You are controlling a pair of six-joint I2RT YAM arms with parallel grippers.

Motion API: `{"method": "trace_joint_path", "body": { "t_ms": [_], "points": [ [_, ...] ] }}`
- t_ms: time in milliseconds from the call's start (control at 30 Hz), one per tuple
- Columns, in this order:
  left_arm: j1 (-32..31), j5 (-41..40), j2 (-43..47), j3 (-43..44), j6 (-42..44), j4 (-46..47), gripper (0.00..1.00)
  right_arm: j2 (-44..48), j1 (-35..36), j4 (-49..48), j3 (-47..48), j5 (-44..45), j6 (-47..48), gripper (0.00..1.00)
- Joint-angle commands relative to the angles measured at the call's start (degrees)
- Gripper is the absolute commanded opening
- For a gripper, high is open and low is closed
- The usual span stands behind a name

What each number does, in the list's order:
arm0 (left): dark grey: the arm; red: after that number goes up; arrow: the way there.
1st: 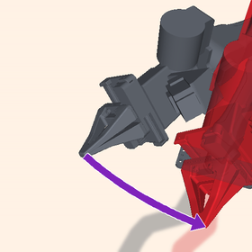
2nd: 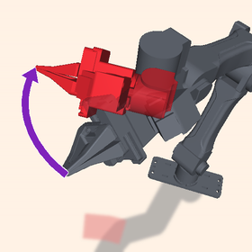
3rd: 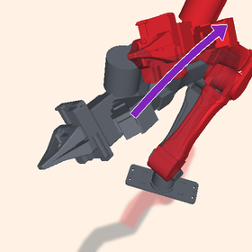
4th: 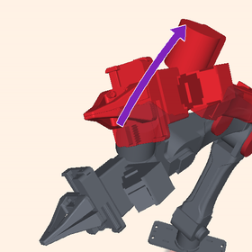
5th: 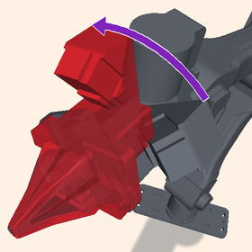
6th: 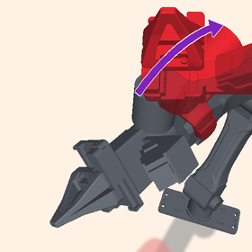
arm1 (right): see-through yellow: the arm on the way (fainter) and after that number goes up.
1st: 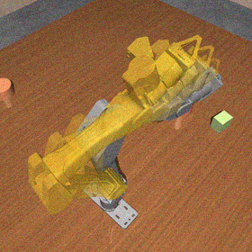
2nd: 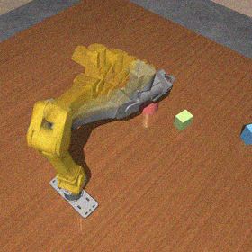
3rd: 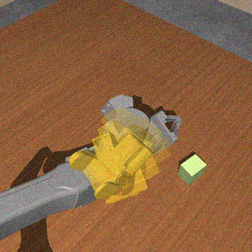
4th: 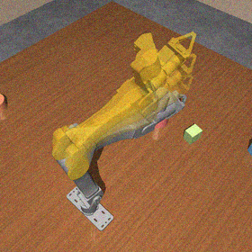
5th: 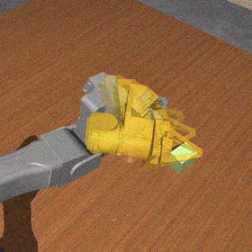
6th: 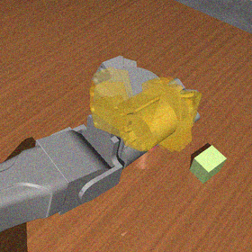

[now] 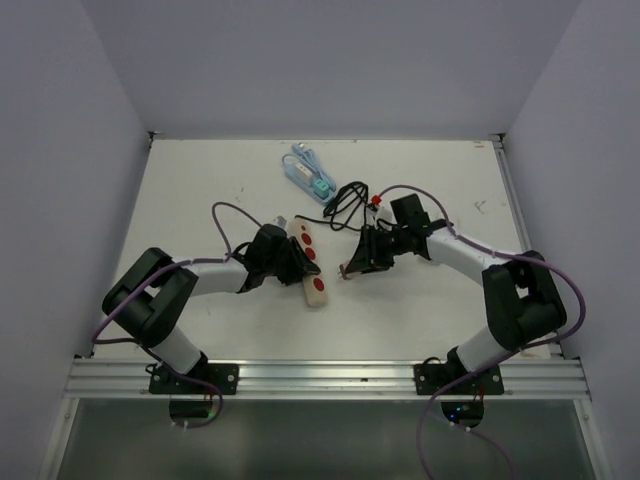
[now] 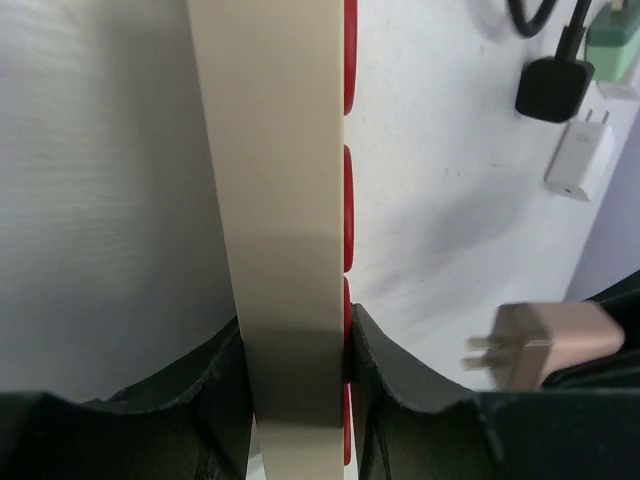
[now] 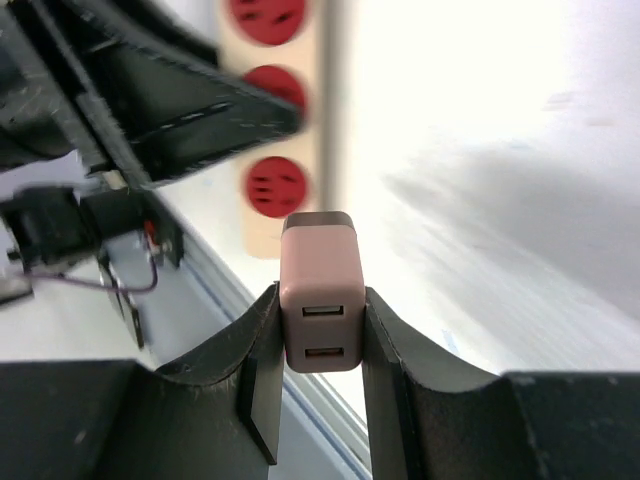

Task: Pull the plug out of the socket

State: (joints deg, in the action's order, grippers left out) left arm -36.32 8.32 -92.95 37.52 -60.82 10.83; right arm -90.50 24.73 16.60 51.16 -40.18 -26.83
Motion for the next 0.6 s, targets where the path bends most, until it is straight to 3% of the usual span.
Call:
{"method": "trace_joint_path", "body": {
  "t_ms": [0, 267, 567],
  "points": [
    [3.8, -10.8, -4.1, -5.4, 9.9, -22.9, 0.0, 4.7, -5.3, 5.4, 1.9, 3.6, 2.8, 0.0],
    [3.6, -10.8, -3.6, -5.2, 9.7, -23.0, 0.0, 6.6, -5.5, 7.2, 3.6, 9.0, 2.9, 0.0],
    [4.2, -8.9, 0.5, -6.9, 8.4, -20.9, 0.0, 12.9, -17.1, 0.7, -5.0, 17.9, -2.9, 0.0]
  ]
}}
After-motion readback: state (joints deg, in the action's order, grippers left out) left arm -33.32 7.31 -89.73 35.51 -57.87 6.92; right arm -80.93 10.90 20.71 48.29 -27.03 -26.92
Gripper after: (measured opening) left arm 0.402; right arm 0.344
